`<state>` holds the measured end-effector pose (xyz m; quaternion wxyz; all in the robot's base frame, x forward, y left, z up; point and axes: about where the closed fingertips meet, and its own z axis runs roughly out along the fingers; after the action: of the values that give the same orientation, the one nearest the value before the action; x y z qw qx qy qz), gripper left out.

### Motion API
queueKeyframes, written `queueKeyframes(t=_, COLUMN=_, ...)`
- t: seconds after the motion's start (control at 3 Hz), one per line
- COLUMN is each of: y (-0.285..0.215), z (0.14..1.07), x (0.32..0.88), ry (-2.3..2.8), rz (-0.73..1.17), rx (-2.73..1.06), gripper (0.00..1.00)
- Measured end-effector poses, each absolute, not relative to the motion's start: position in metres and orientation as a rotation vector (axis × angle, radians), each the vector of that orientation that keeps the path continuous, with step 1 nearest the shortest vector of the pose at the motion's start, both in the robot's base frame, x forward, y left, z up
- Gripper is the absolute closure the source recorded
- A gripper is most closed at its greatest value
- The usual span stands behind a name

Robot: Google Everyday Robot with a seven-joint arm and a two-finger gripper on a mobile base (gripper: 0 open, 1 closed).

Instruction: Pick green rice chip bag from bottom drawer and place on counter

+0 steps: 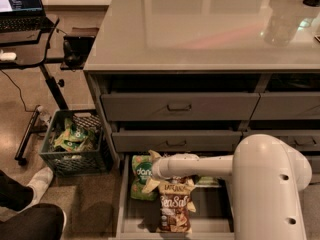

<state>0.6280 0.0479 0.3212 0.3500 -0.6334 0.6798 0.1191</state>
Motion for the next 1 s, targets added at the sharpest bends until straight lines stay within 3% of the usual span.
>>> queueKeyframes(t=1.0, y=0.069, z=0.247, x=0.635, ry=1.754, rz=0.349, rx=-1.535, gripper=0.0)
